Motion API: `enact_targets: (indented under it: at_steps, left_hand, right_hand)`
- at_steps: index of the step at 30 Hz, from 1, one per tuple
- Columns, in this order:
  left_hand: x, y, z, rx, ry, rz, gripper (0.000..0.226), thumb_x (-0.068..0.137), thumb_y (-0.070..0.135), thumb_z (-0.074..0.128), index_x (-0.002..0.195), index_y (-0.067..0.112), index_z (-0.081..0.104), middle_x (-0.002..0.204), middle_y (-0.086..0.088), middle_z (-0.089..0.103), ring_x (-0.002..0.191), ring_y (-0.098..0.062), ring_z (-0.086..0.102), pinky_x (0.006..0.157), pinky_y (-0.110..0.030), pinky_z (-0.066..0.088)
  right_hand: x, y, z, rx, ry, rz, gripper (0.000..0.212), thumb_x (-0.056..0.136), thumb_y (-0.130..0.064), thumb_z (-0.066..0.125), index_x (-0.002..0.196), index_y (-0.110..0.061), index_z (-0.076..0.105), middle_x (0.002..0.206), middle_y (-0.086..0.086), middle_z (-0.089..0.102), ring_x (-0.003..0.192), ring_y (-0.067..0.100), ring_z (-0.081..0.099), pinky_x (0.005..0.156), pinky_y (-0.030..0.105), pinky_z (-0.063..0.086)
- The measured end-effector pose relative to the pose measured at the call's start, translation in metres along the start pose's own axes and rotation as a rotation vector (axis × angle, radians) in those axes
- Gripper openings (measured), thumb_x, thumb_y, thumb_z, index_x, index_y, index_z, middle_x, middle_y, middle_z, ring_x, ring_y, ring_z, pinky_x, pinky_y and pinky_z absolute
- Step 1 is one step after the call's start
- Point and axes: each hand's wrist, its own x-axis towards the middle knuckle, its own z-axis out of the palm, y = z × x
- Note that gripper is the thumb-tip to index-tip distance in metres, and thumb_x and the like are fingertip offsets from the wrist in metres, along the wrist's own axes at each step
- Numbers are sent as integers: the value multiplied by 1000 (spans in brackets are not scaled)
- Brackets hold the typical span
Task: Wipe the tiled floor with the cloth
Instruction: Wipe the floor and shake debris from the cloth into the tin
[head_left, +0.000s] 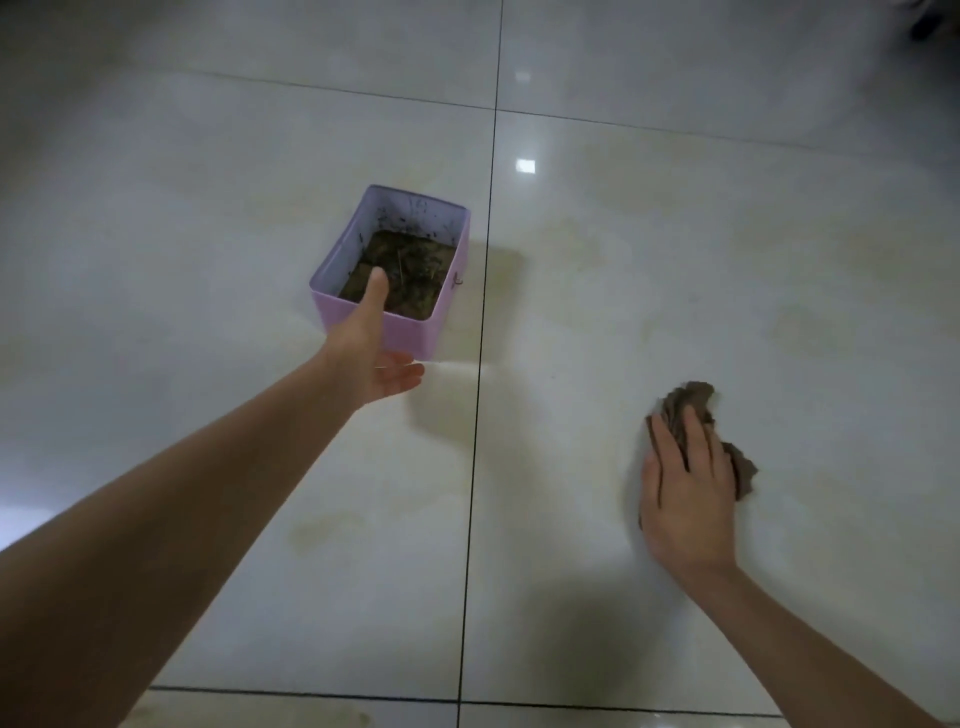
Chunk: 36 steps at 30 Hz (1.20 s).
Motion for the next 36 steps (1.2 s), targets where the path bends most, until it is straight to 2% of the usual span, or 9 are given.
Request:
enact_targets:
  at_steps: [6,10,12,18,24,28,30,33,36]
  left_hand:
    - [7,8,3,-8,27,-53,39,94,17,55,128,2,43,101,-21,63,75,-31,66,52,-38,54]
    - [0,1,-14,108,24,-58,22,94,12,53,111,-2,49,83,-23,65,71,-32,68,53,-40,59]
    - [-5,-7,-26,158,30,-53,15,93,11,51,99,-3,51,83,-23,67,71,-33,68,56,-39,60]
    - [-28,-27,-38,205,46,-25,16,93,8,45,84,-4,52,74,-25,69,64,-33,70,54,-36,60]
    - [-58,-40,-45,187,63,-51,20,92,3,44,79,-6,56,65,-25,68,54,-29,70,49,-33,59]
    - [-75,-53,-50,265,48,-76,18,94,6,50,88,-8,59,75,-28,70,63,-31,72,54,-35,60]
    - [-80,-60,-55,269,18,-78,18,94,7,50,90,-9,59,78,-30,70,65,-31,72,51,-32,59]
    - [-87,-69,-59,285,-40,-73,19,95,9,50,98,-7,60,83,-28,71,73,-33,73,55,-31,60]
    - [-91,-76,-64,299,-96,-32,21,96,11,49,102,-4,61,86,-27,71,79,-33,73,57,-28,59]
  right_hand:
    - [19,23,-10,69,-137,-209,52,97,-27,27,137,-5,52,146,22,42,133,40,42,112,52,31]
    - [75,58,-12,142,-174,7,56,101,-19,43,149,1,23,155,23,26,143,36,27,119,40,16]
    - [99,46,-4,127,-197,62,57,99,-9,48,149,3,23,157,23,20,146,35,20,120,40,12]
    - [54,-77,16,416,-236,-407,40,80,13,59,120,11,60,132,29,52,127,44,48,111,52,34]
    - [-64,-67,-24,541,-597,-906,42,80,7,52,118,-2,66,128,10,63,126,23,53,108,40,40]
    - [-10,1,-66,634,-403,-611,28,95,-4,44,114,-3,65,122,-1,64,117,15,57,102,36,44]
    - [40,49,-75,474,-235,-372,36,91,-12,42,119,4,60,127,9,59,119,20,54,105,41,39]
    - [69,99,-61,227,-218,-9,49,91,5,48,140,7,41,149,22,38,138,33,38,116,41,24]
    - [17,60,-38,202,-251,-66,34,94,4,50,127,1,60,125,21,61,110,7,59,97,19,42]
